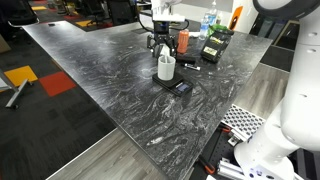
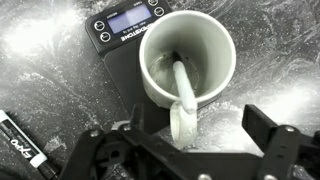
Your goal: Pick up the cup and put it on the table
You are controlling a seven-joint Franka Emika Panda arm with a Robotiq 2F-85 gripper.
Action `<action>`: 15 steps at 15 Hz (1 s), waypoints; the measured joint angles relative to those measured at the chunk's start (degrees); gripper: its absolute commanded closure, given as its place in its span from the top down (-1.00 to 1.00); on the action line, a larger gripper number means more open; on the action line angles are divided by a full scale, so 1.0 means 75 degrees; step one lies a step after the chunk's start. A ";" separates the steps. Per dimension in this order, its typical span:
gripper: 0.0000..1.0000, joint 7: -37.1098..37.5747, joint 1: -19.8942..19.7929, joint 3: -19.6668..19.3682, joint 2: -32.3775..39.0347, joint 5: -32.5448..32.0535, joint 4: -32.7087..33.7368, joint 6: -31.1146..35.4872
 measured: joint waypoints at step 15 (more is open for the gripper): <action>0.17 0.0266 -0.0032 -0.0019 0.0438 0.0002 0.0180 -0.0243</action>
